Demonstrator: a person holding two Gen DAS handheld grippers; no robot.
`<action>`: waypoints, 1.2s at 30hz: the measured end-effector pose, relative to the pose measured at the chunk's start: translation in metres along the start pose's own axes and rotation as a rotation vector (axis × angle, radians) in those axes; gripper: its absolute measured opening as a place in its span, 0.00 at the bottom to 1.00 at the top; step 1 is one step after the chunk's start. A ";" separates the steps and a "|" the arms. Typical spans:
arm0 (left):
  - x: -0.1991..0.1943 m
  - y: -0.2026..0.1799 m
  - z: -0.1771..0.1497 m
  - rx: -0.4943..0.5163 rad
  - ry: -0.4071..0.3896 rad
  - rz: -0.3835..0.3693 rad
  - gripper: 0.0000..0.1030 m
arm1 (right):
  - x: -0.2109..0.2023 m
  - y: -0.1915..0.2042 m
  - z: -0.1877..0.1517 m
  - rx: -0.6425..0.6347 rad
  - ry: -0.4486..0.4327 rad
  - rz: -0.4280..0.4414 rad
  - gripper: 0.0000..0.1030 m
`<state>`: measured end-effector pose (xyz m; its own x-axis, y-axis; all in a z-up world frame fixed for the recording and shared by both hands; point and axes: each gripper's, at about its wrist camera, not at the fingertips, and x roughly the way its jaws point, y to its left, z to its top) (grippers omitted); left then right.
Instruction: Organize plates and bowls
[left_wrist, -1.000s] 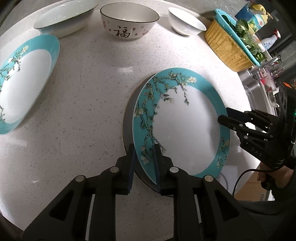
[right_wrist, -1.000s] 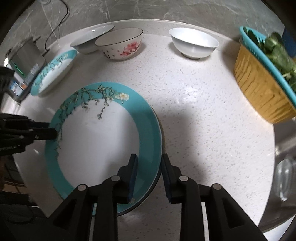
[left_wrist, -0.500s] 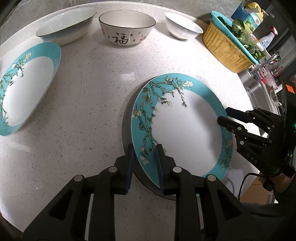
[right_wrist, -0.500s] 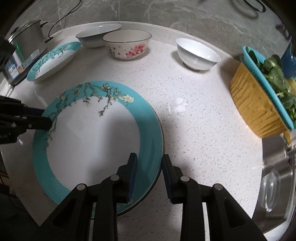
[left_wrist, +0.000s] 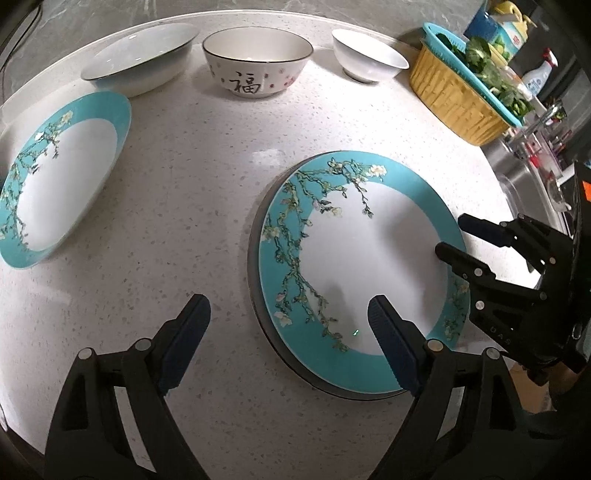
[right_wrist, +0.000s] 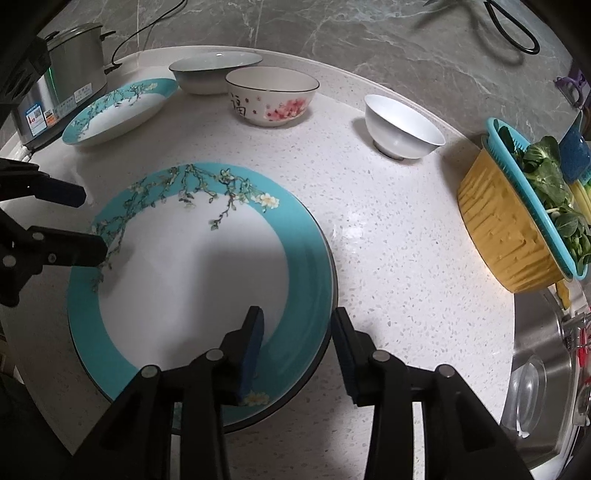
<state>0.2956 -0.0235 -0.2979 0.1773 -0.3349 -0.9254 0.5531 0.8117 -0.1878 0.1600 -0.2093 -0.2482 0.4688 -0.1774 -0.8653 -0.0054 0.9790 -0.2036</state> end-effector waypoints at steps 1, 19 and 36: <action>-0.002 0.002 0.000 -0.007 -0.004 0.002 0.84 | -0.001 0.000 0.000 0.004 -0.003 -0.001 0.45; -0.105 0.209 -0.007 -0.409 -0.217 -0.018 0.99 | -0.033 0.001 0.135 0.385 -0.120 0.720 1.00; -0.061 0.281 0.027 -0.580 -0.188 0.079 0.98 | 0.096 0.081 0.252 0.343 0.165 0.623 0.74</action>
<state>0.4618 0.2122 -0.2859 0.3697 -0.2986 -0.8798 0.0088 0.9480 -0.3181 0.4275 -0.1218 -0.2321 0.3298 0.4368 -0.8369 0.0619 0.8746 0.4809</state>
